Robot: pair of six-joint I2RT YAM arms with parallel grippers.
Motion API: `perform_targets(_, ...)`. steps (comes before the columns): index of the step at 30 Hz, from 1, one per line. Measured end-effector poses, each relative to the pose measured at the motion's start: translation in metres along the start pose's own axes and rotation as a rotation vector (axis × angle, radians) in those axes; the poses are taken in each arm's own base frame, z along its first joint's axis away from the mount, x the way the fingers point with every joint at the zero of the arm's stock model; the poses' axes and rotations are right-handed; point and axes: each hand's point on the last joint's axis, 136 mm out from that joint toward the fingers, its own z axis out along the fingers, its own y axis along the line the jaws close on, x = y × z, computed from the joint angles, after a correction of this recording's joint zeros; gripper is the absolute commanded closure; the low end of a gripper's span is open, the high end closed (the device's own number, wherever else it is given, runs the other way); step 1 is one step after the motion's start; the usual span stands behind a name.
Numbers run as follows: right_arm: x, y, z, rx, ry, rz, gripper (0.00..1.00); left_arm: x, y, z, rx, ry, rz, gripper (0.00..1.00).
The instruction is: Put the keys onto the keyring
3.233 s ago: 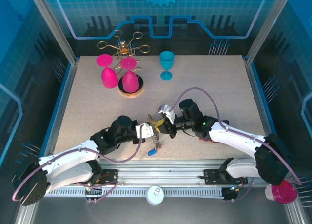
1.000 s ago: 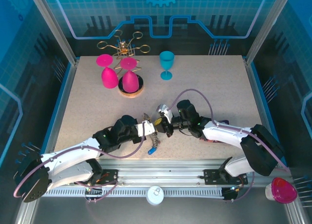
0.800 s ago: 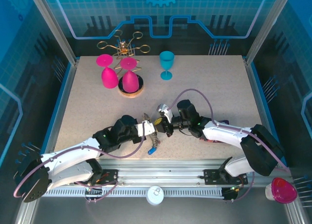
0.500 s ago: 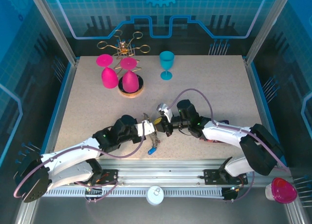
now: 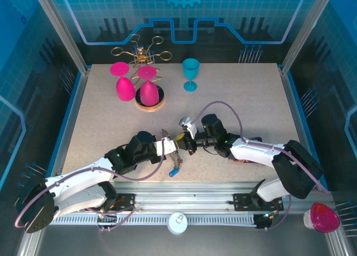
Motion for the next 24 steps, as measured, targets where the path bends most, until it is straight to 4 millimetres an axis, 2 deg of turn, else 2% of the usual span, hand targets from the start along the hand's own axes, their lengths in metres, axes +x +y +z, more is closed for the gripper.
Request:
perform_targets(5,-0.003,-0.005,0.001,0.034,-0.007,0.011,1.0,0.001,0.0,-0.001,-0.001,0.0,-0.002,1.0)
perform_targets(9,-0.01,-0.018,0.003,0.101,-0.025,0.01,1.0,-0.012,-0.012,-0.003,0.06,-0.063,0.011,1.0)
perform_targets(17,-0.011,-0.019,0.003,0.117,-0.031,0.004,1.0,-0.015,-0.012,-0.002,0.063,-0.074,0.0,1.0)
perform_targets(24,-0.016,-0.017,-0.015,0.135,-0.048,-0.011,1.0,-0.013,-0.011,-0.001,0.059,-0.066,-0.002,1.0)
